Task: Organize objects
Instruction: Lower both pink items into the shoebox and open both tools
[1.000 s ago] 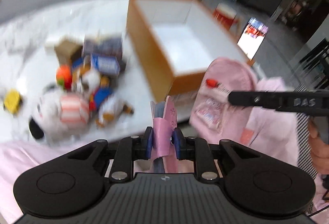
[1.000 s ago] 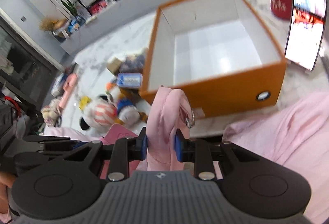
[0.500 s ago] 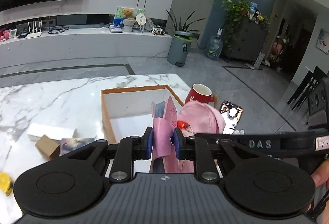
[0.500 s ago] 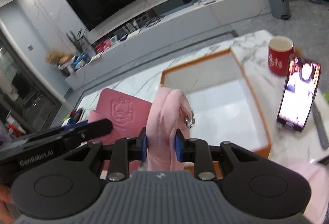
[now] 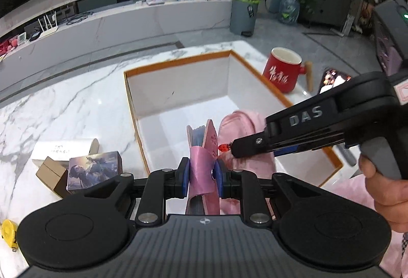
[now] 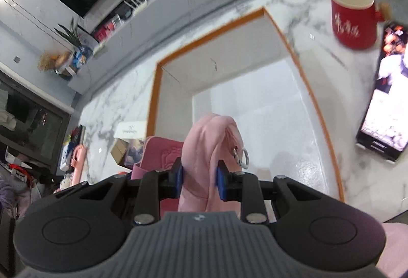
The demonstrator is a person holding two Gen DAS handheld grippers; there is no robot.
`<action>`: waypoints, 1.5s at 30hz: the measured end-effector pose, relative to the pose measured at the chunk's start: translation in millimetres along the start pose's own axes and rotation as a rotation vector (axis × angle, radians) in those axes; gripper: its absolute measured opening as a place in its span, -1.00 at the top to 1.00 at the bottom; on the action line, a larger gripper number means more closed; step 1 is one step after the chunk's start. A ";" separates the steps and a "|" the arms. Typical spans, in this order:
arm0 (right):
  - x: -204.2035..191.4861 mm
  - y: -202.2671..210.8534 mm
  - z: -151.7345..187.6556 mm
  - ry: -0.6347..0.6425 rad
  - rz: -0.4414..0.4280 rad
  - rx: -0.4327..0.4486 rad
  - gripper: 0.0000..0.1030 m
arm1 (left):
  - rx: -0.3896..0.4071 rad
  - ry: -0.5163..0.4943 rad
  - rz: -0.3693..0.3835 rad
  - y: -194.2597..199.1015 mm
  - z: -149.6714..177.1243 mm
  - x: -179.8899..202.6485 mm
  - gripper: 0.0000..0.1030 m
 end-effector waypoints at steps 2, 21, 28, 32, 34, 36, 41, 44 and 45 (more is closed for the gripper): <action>3.3 -15.3 -1.5 -0.005 0.005 -0.045 0.46 | -0.017 -0.014 -0.017 -4.6 1.9 -0.1 0.55; 17.7 -70.2 7.7 -0.070 0.008 -0.192 0.44 | -0.109 -0.086 -0.032 -27.9 19.9 6.8 0.52; 9.1 -67.4 11.1 -0.041 0.032 -0.162 0.37 | -0.042 -0.076 0.007 -9.4 22.0 -0.8 0.05; 4.0 -68.4 13.6 -0.031 0.030 -0.163 0.34 | 0.018 -0.042 0.051 13.2 25.5 -9.1 0.02; 0.8 -69.0 14.5 -0.026 0.032 -0.163 0.33 | 0.050 -0.016 0.061 25.6 28.1 -15.4 0.00; -2.3 -69.0 15.5 -0.021 0.030 -0.164 0.32 | 0.063 0.012 0.063 34.5 30.6 -22.2 0.00; -13.8 -68.3 19.6 0.010 0.041 -0.155 0.28 | 0.039 0.112 0.118 36.6 38.3 -41.5 0.00; -16.5 -67.2 21.0 0.011 0.037 -0.162 0.17 | 0.020 0.156 0.139 30.2 44.1 -49.1 0.00; -16.8 -67.4 22.0 0.010 0.043 -0.164 0.17 | 0.018 0.161 0.142 28.2 45.2 -50.2 0.01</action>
Point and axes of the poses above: each gripper's, at about its wrist camera, not at the fingertips, and y roughly against the way its jaws point, x to its right, z to its underside, the point moved 4 cm from there along -y, roughly the way its jaws point, and after that the axes turned 7 degrees about -y, right-handed, at the moved point
